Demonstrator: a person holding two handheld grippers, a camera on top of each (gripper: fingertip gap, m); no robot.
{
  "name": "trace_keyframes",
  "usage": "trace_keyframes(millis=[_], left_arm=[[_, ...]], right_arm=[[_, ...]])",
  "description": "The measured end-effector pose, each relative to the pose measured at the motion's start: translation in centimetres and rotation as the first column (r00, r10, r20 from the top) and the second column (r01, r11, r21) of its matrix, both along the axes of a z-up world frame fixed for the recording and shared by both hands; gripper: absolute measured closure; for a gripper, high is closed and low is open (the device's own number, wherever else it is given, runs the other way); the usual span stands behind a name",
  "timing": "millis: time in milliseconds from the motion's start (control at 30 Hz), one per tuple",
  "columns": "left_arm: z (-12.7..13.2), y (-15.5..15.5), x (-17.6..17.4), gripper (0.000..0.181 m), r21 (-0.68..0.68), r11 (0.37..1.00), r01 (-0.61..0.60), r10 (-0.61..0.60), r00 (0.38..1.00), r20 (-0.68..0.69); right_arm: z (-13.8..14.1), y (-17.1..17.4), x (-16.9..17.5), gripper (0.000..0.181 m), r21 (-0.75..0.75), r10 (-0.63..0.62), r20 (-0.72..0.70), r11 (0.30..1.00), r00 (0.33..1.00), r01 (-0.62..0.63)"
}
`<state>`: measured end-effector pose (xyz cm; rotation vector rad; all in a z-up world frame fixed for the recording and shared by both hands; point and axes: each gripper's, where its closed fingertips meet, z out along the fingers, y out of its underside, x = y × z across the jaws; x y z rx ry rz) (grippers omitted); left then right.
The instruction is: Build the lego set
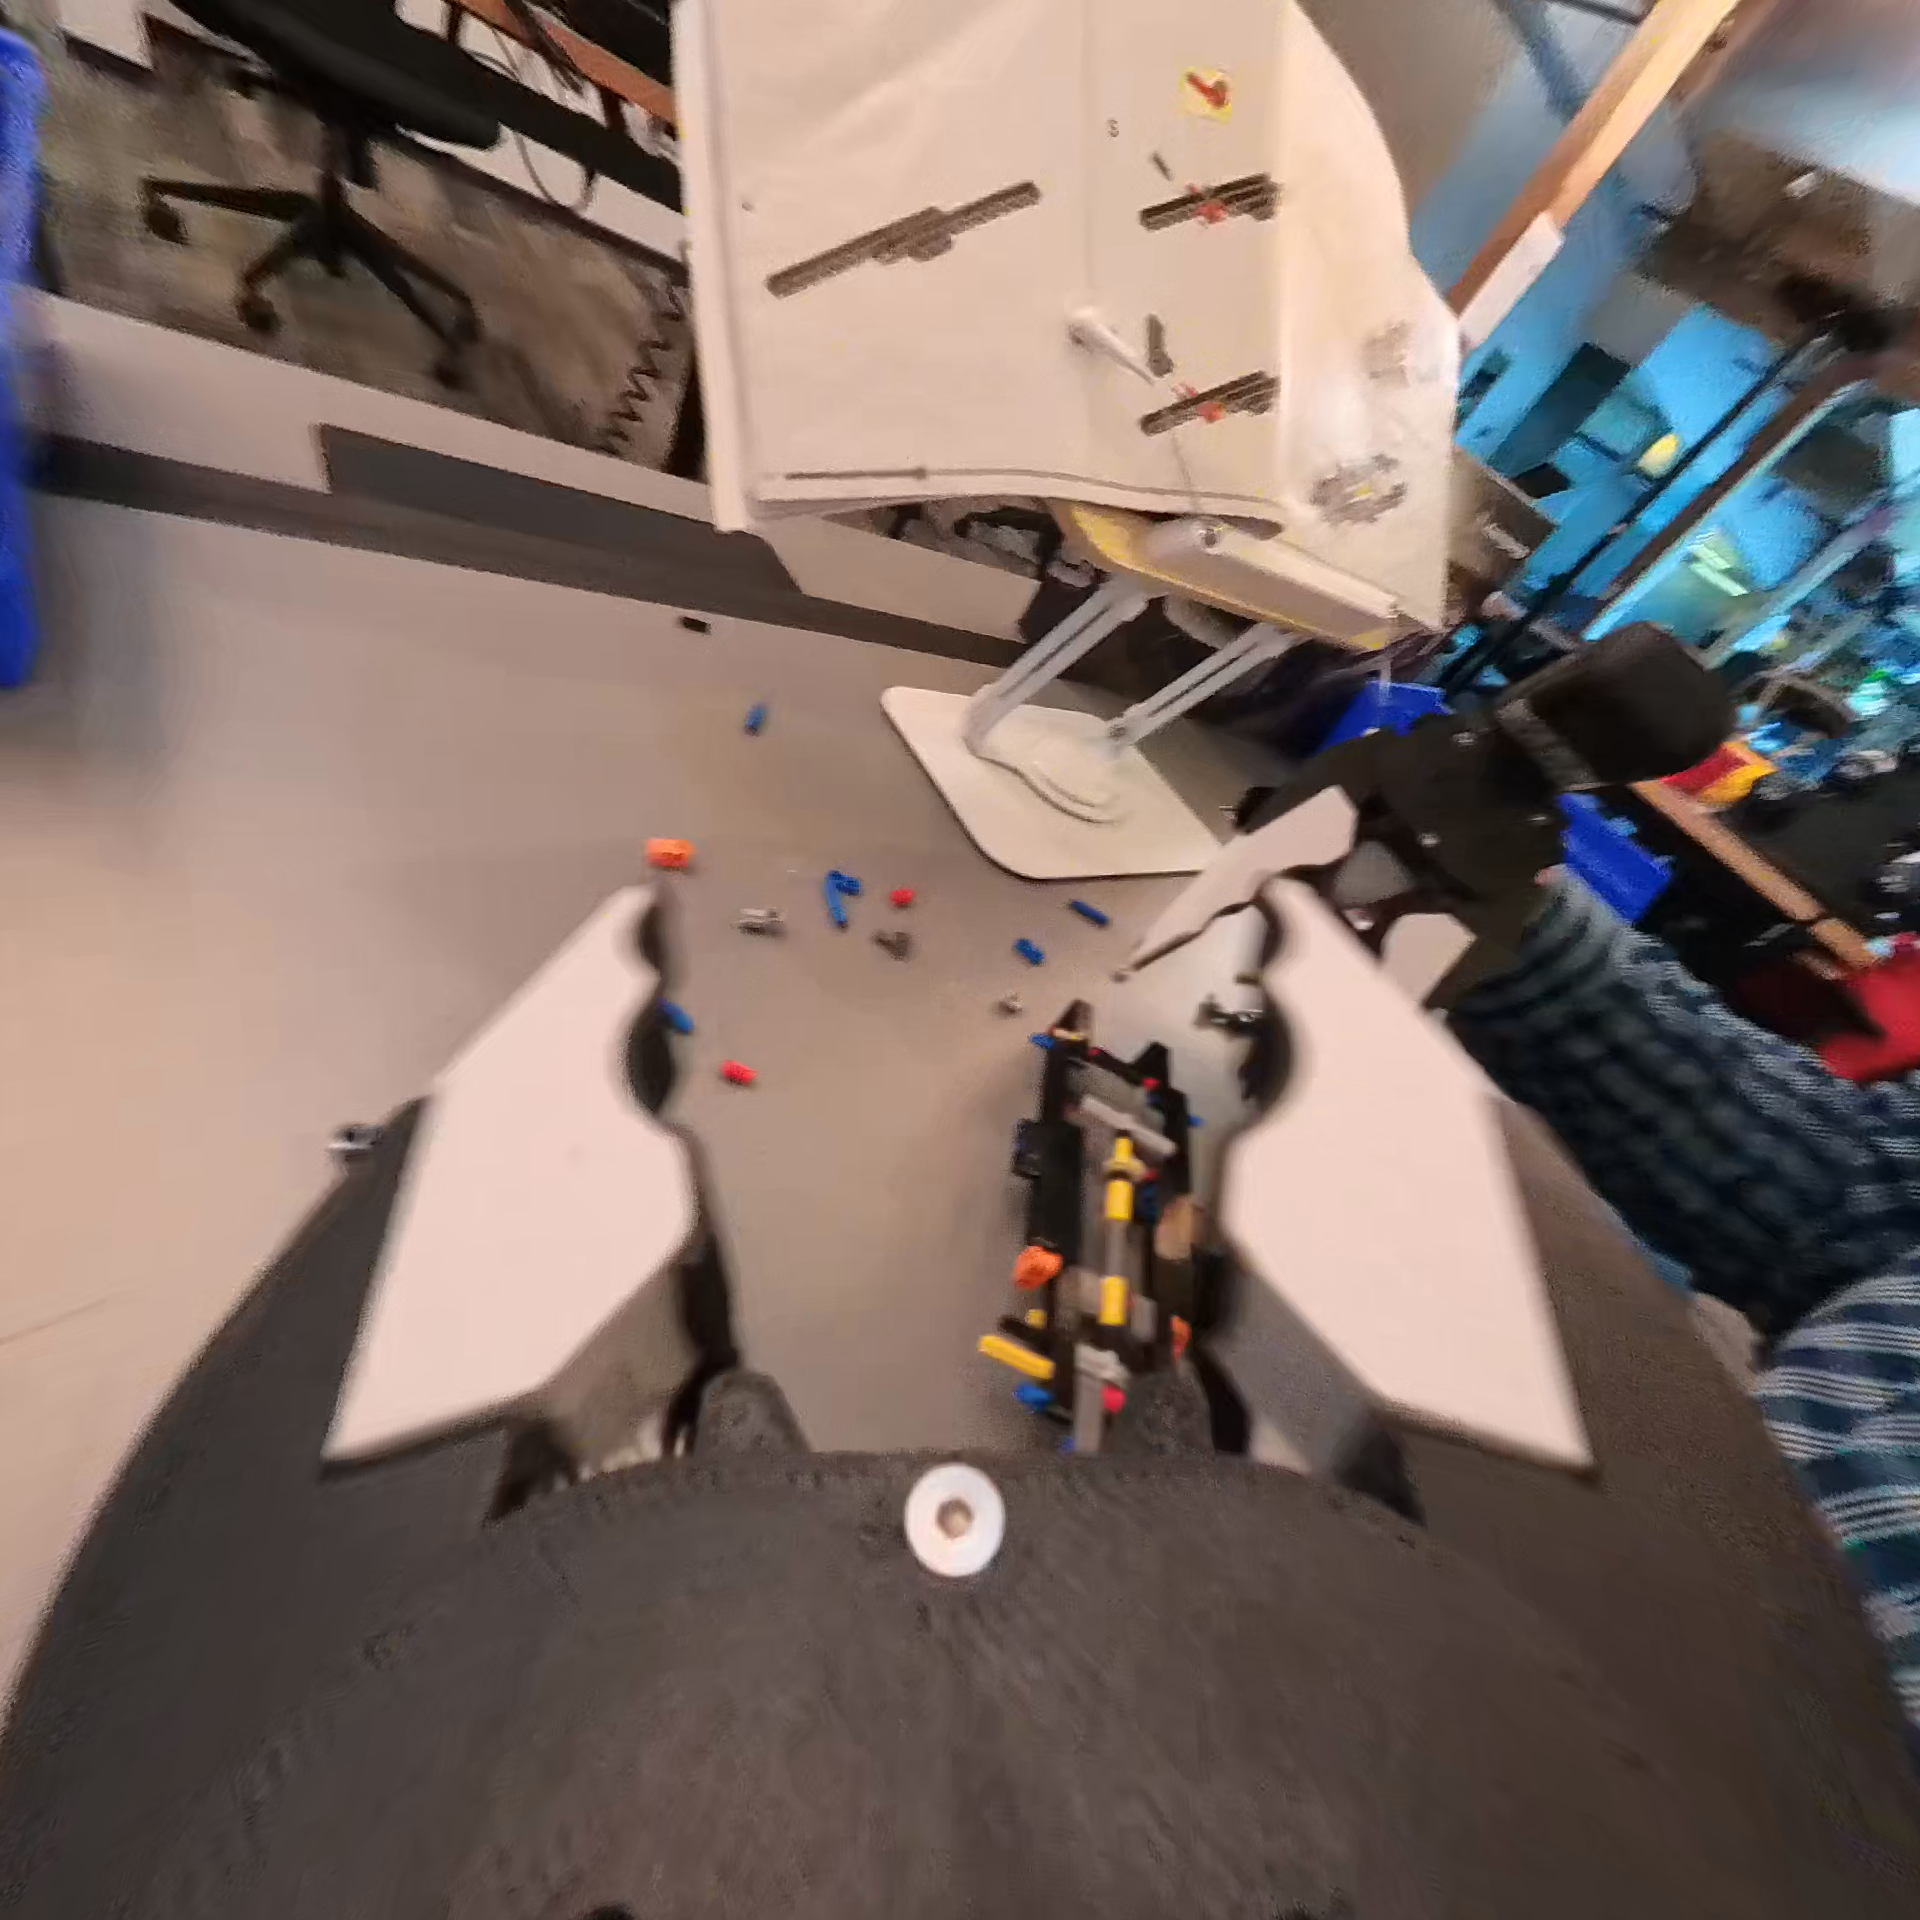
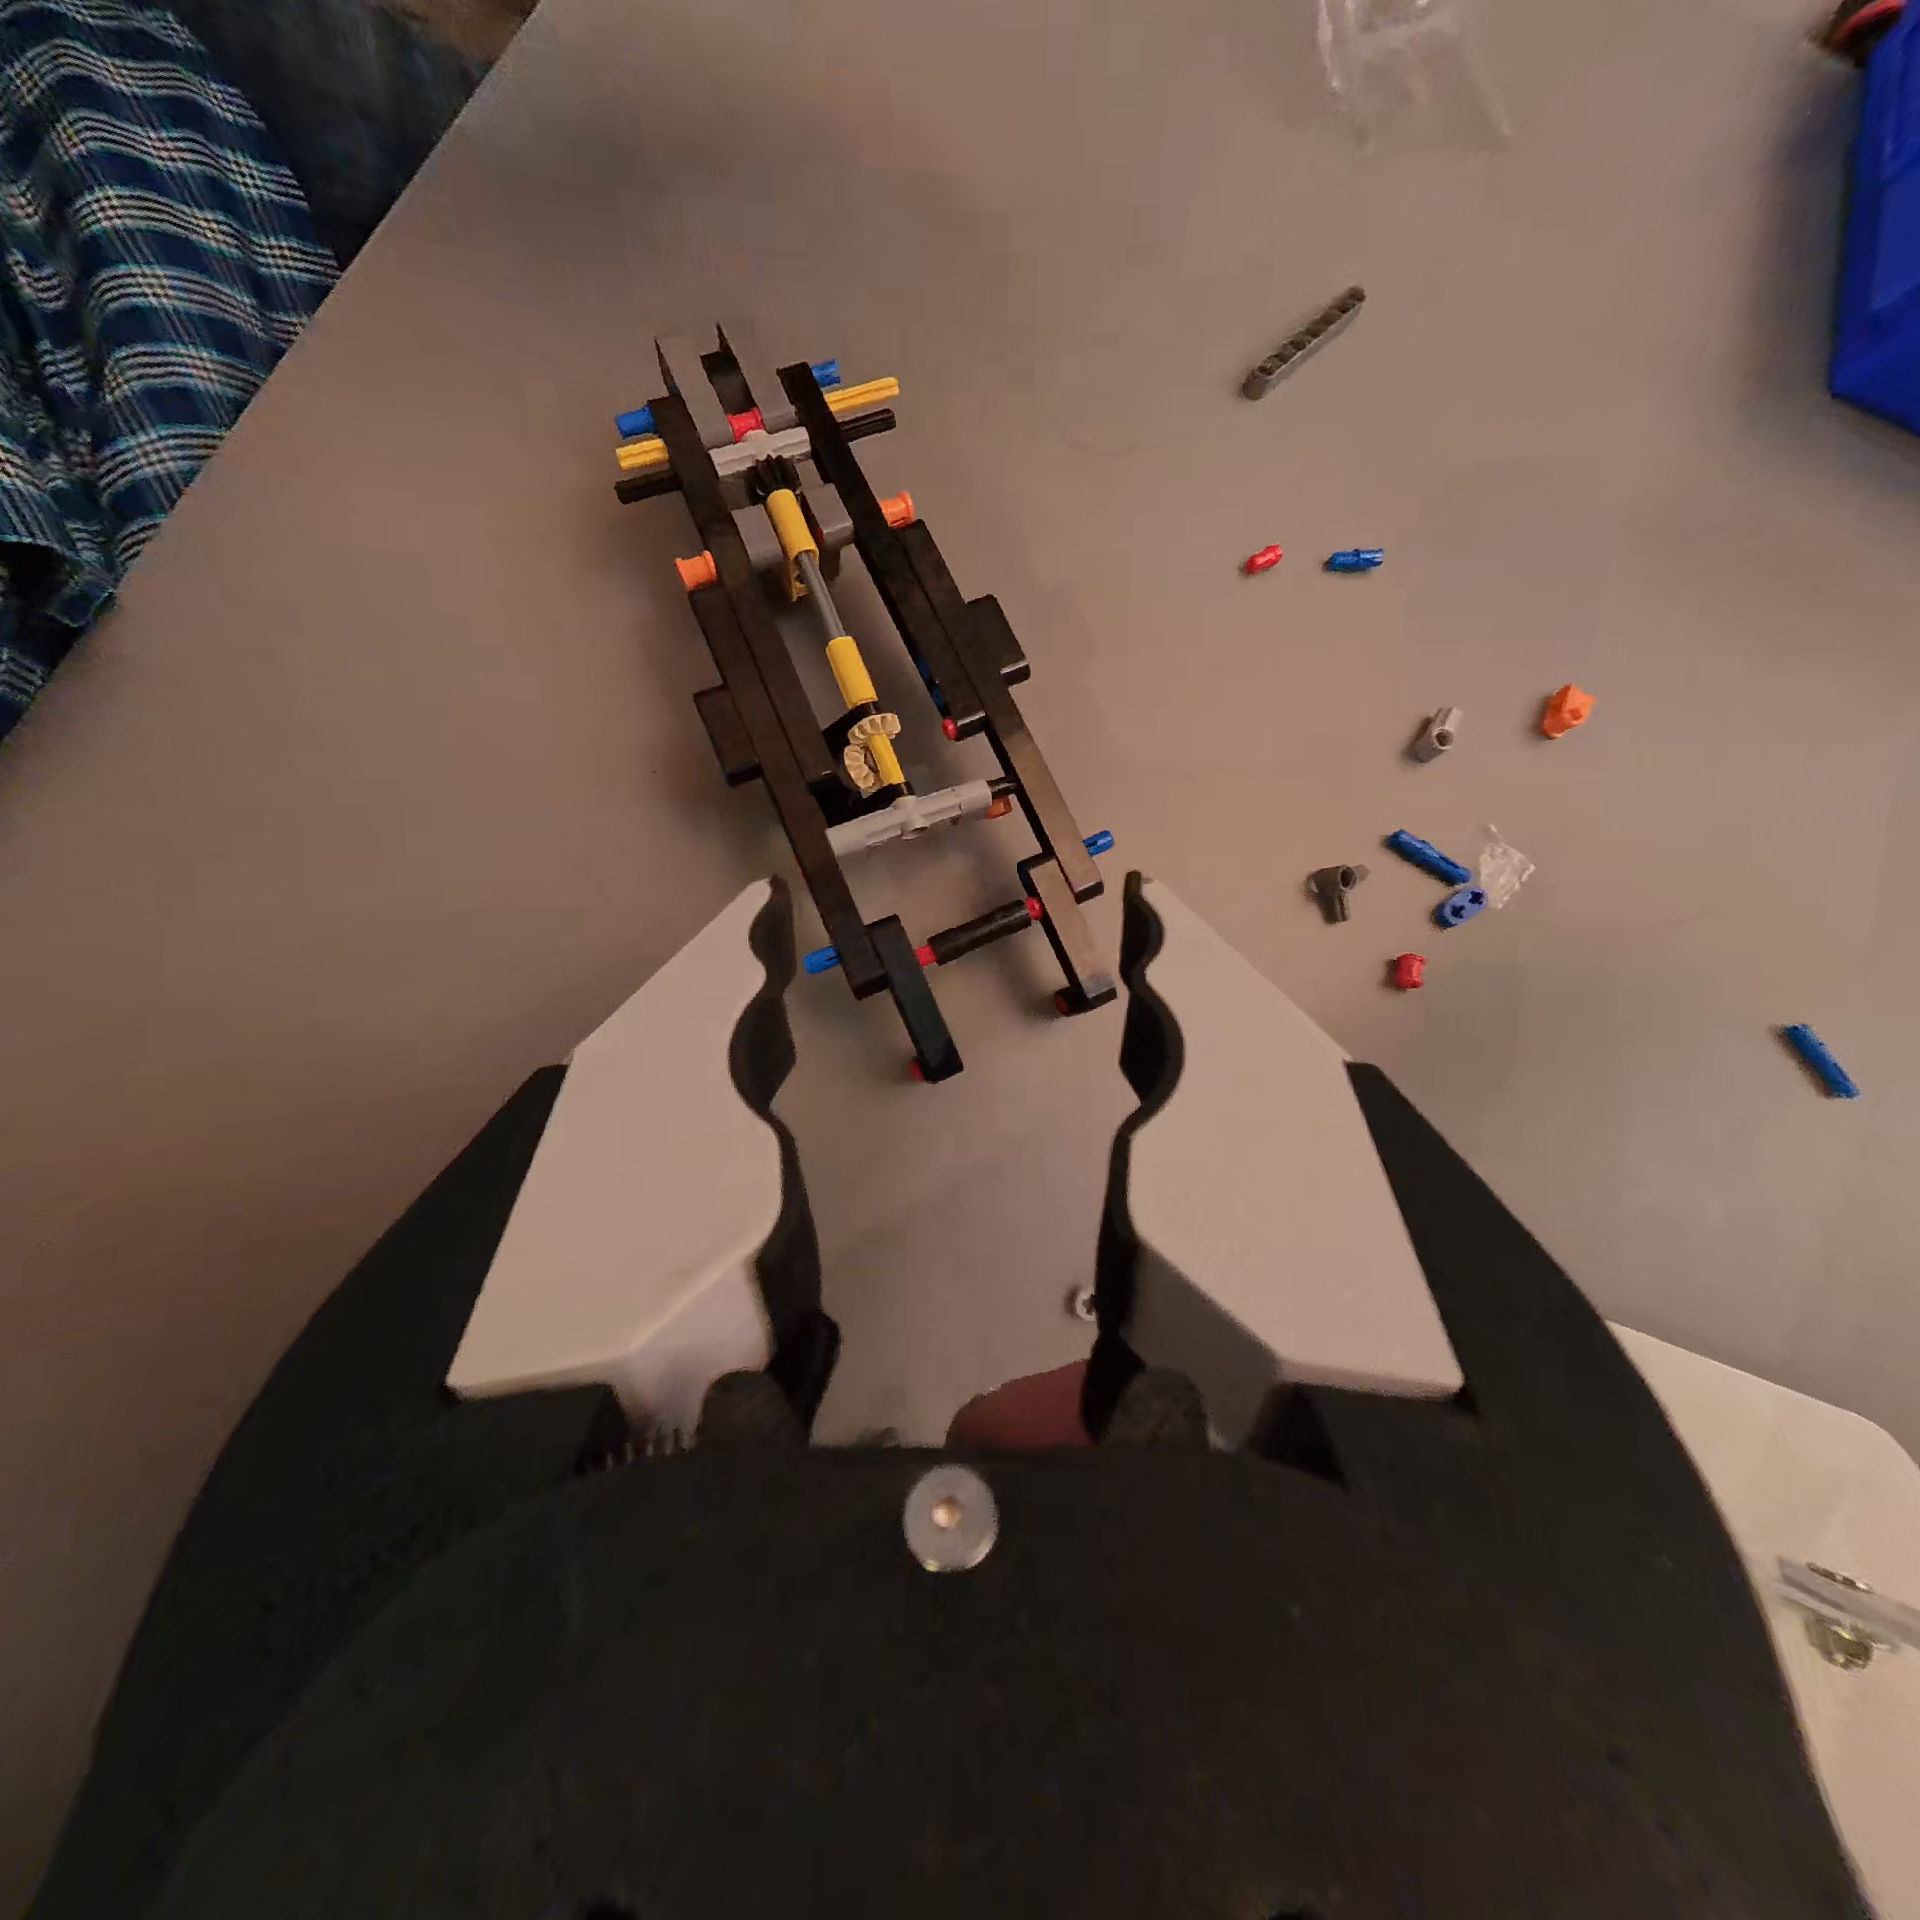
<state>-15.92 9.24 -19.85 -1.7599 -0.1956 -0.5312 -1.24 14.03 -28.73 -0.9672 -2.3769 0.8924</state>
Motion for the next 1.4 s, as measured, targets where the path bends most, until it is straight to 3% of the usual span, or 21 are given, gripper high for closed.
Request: trace_keyframes(millis=[33, 67, 200, 267, 333, 433, 633, 833, 1400], left_arm=[[-0.2, 0.3, 1.2, 0.036, -0.017, 0.999, 0.042, -0.042, 0.999, 0.031], [-0.7, 0.4, 2.7, 0.022, -0.038, 0.994, 0.101, -0.099, 0.994, 0.047], [-2.6, 0.8, 6.6, 0.022, -0.08, 0.981, 0.179, -0.181, 0.983, -0.019], [-4.3, 0.7, 7.6, 0.024, -0.171, 0.967, 0.187, -0.214, 0.965, -0.153], [-5.8, 0.6, 9.5, 0.043, -0.268, 0.935, 0.232, -0.293, 0.932, -0.215], [-8.9, 0.7, 11.7, 0.046, -0.418, 0.872, 0.254, -0.416, 0.834, -0.362], [-14.6, 0.3, 12.1, 0.065, -0.646, 0.728, 0.227, -0.586, 0.695, -0.417], [-15.0, 0.4, 12.1, 0.086, -0.664, 0.71, 0.234, -0.618, 0.66, -0.428], [-15.0, 0.8, 12.1, 0.089, -0.659, 0.711, 0.244, -0.623, 0.654, -0.43]], right_arm=[[-0.2, -0.1, 0.0, 0.124, -0.005, 0.006, 0.017, 1.0, 1.0, -0.006], [-0.4, -0.3, 0.0, 0.129, -0.013, 0.011, 0.033, 1.0, 0.999, -0.01], [-1.7, -1.7, 0.4, 0.123, -0.064, 0.014, 0.093, 0.998, 0.996, -0.008], [-2.5, -2.2, 0.5, 0.119, -0.069, 0.003, 0.117, 0.998, 0.993, 0.005], [-3.0, -2.6, 0.3, 0.12, -0.082, -0.007, 0.125, 0.996, 0.992, 0.018], [-3.6, -2.8, -0.1, 0.12, -0.087, -0.008, 0.124, 0.996, 0.992, 0.019], [-3.9, -3.3, -0.6, 0.126, -0.114, 0.013, 0.121, 0.994, 0.993, 0.0], [-3.9, -3.5, -1.2, 0.129, -0.115, 0.02, 0.118, 0.993, 0.993, -0.006], [-3.8, -3.8, -2.0, 0.133, -0.04, 0.036, 0.032, 0.999, 0.999, -0.035]])
